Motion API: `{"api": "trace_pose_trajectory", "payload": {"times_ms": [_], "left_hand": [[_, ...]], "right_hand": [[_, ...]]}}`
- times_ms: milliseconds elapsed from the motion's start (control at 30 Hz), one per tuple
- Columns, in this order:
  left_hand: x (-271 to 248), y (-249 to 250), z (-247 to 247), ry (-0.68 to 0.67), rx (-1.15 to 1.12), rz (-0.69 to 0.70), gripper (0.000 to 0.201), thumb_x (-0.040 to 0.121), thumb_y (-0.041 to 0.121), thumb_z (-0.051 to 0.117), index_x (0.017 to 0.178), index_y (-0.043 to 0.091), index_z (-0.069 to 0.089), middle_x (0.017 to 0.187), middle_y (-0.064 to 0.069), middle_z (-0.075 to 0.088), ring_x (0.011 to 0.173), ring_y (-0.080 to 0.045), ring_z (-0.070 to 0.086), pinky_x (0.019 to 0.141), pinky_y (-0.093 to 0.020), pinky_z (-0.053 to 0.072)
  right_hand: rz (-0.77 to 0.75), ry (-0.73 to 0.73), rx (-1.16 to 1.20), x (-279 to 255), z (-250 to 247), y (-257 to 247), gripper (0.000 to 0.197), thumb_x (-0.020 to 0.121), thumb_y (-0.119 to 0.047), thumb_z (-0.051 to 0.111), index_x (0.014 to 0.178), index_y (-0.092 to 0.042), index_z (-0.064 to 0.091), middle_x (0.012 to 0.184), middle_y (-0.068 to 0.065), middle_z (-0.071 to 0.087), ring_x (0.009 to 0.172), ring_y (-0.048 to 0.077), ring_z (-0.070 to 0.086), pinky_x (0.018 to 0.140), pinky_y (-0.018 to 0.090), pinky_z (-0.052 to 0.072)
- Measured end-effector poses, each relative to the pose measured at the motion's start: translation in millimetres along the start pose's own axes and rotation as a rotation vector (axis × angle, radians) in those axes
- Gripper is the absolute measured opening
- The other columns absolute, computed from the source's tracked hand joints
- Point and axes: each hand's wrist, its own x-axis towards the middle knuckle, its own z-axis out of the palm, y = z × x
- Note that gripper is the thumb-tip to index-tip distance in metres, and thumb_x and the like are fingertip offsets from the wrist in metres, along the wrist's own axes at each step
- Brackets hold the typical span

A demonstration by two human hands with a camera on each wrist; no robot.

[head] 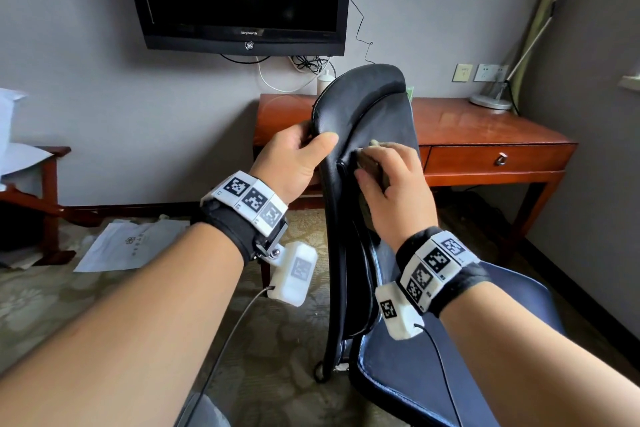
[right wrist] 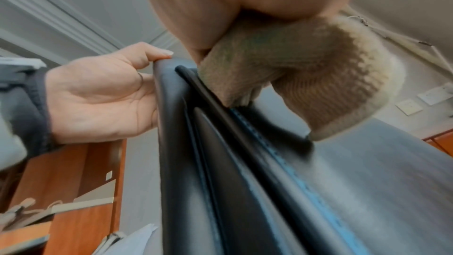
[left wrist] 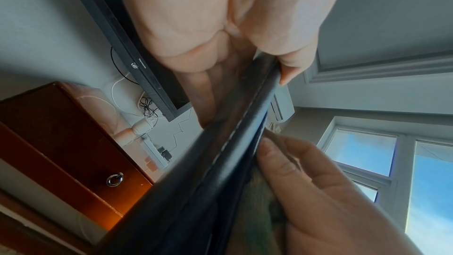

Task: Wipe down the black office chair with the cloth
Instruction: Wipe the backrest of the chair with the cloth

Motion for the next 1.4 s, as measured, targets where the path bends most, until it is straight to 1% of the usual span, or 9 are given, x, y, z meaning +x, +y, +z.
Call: {"api": "trace_pose_trajectory", "payload": {"times_ms": [133,267,367,533,733,933,1167,1267,1400], "left_hand": [[0.1,-1.2,-1.5,0.002,-0.003,-0.003,0.025,0.078,0.058,0.069,0.096,0.044,0.077,0.111,-0.007,0.079,0.109,-0.032,0.075,0.099,-0.06,0.057],[0.8,-0.3,0.8,-0.007,-0.007,-0.002,0.024,0.079,0.057,0.07,0.097,0.043,0.077,0.111,-0.007,0.079,0.109,-0.032,0.075,0.099,-0.06,0.057],[4.7,-3.5,-1.6,0.006,0.045,0.023,0.022,0.08,0.06,0.068,0.095,0.047,0.076,0.112,-0.008,0.078,0.111,-0.034,0.073,0.101,-0.06,0.055],[6.1,-6.6,-3.4,0.019,0.059,0.021,0.024,0.08,0.062,0.068,0.098,0.048,0.075,0.111,-0.006,0.079,0.11,-0.032,0.074,0.101,-0.06,0.056],[6.7,-4.7,-1.5,0.027,0.064,0.03,0.023,0.079,0.062,0.068,0.096,0.049,0.076,0.11,-0.003,0.079,0.11,-0.031,0.074,0.102,-0.058,0.056],[3.5,-2.9,-2.5,0.017,0.065,0.044,0.039,0.079,0.061,0.066,0.103,0.031,0.074,0.114,-0.003,0.079,0.112,-0.028,0.073,0.103,-0.056,0.055],[2.5,-4.6,2.4,0.02,-0.014,0.033,0.021,0.077,0.059,0.069,0.094,0.05,0.077,0.112,-0.002,0.079,0.113,-0.03,0.073,0.104,-0.058,0.055],[4.0,-9.9,6.5,0.034,0.019,0.028,0.032,0.078,0.06,0.069,0.101,0.038,0.075,0.111,0.0,0.079,0.111,-0.028,0.074,0.102,-0.057,0.056],[9.8,-18.9,8.0,0.096,0.047,0.063,0.023,0.081,0.057,0.071,0.102,0.049,0.074,0.11,0.006,0.079,0.111,-0.027,0.073,0.105,-0.057,0.053]], "right_hand": [[0.004,-0.009,-0.041,2.3,-3.6,0.3,0.026,0.094,-0.029,0.07,0.118,-0.036,0.066,0.113,-0.007,0.061,0.103,0.014,0.062,0.089,0.028,0.048],[-0.013,0.088,0.039,11.0,-13.6,-6.7,0.014,0.09,-0.025,0.075,0.103,-0.032,0.076,0.1,-0.006,0.07,0.093,0.007,0.065,0.086,0.013,0.046],[-0.103,0.057,0.037,11.1,-11.9,-17.3,0.016,0.091,-0.027,0.075,0.106,-0.032,0.078,0.094,-0.004,0.069,0.087,0.007,0.066,0.084,0.019,0.051],[-0.174,-0.09,-0.12,-4.4,-9.3,-6.1,0.023,0.091,-0.035,0.068,0.112,-0.031,0.078,0.088,-0.001,0.061,0.079,0.023,0.067,0.075,0.035,0.057],[-0.087,-0.165,-0.139,4.2,-29.5,-9.1,0.018,0.092,-0.033,0.07,0.107,-0.034,0.08,0.088,-0.003,0.07,0.086,0.018,0.068,0.084,0.03,0.053],[-0.086,-0.127,-0.11,13.2,-15.1,-21.9,0.021,0.093,-0.036,0.068,0.11,-0.037,0.078,0.089,-0.003,0.066,0.086,0.018,0.066,0.083,0.031,0.053],[-0.077,-0.255,-0.228,-15.0,-18.4,-3.1,0.022,0.094,-0.036,0.066,0.112,-0.035,0.078,0.085,-0.002,0.059,0.081,0.029,0.066,0.076,0.037,0.055],[-0.06,-0.356,-0.293,-7.0,-34.7,-2.0,0.021,0.093,-0.036,0.067,0.11,-0.038,0.079,0.092,-0.004,0.069,0.089,0.023,0.068,0.084,0.031,0.053],[0.08,-0.152,-0.046,12.6,-50.0,-8.8,0.018,0.091,-0.026,0.07,0.104,-0.032,0.081,0.1,-0.015,0.078,0.095,0.001,0.07,0.095,0.026,0.054]]}}
